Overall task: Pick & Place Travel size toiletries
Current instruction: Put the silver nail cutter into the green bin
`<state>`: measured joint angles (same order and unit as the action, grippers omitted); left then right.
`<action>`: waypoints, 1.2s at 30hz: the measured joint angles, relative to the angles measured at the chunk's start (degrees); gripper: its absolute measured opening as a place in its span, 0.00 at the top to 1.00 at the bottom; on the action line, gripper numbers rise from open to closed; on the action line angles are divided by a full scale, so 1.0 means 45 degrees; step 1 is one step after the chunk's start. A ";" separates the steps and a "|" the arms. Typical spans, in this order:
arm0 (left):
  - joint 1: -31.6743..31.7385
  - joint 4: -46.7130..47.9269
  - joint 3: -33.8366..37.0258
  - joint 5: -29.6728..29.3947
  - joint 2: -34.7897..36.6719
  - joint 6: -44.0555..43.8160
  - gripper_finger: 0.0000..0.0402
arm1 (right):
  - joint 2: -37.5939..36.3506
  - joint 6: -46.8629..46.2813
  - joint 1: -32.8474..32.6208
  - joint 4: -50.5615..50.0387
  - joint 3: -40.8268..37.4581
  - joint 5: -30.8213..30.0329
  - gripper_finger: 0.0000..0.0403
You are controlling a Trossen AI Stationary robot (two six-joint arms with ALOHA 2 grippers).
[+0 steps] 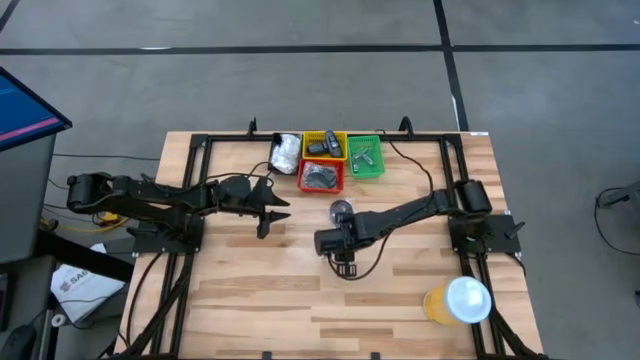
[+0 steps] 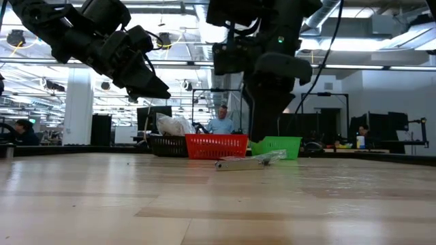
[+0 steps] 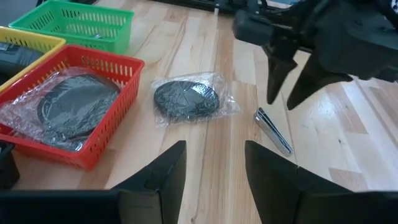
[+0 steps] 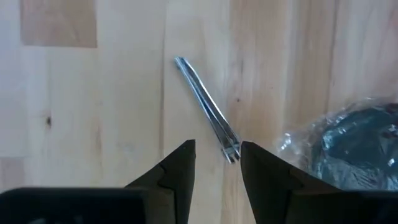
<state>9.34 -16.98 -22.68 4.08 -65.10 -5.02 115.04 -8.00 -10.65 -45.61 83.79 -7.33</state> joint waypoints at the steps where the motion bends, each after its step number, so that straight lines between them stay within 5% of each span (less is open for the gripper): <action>1: 0.0000 0.0002 0.0000 0.0000 0.0000 0.0000 0.62 | 0.0040 0.0049 -0.0058 0.0066 0.0000 0.0000 0.71; 36: 0.0000 -0.0003 0.0000 0.0019 -0.0005 0.0000 0.62 | 0.0117 0.0541 0.0065 0.2013 -0.1200 -0.0052 0.71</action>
<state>9.34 -16.99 -22.68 4.16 -65.12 -5.02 115.57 -5.56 -10.35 -36.56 78.39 -7.57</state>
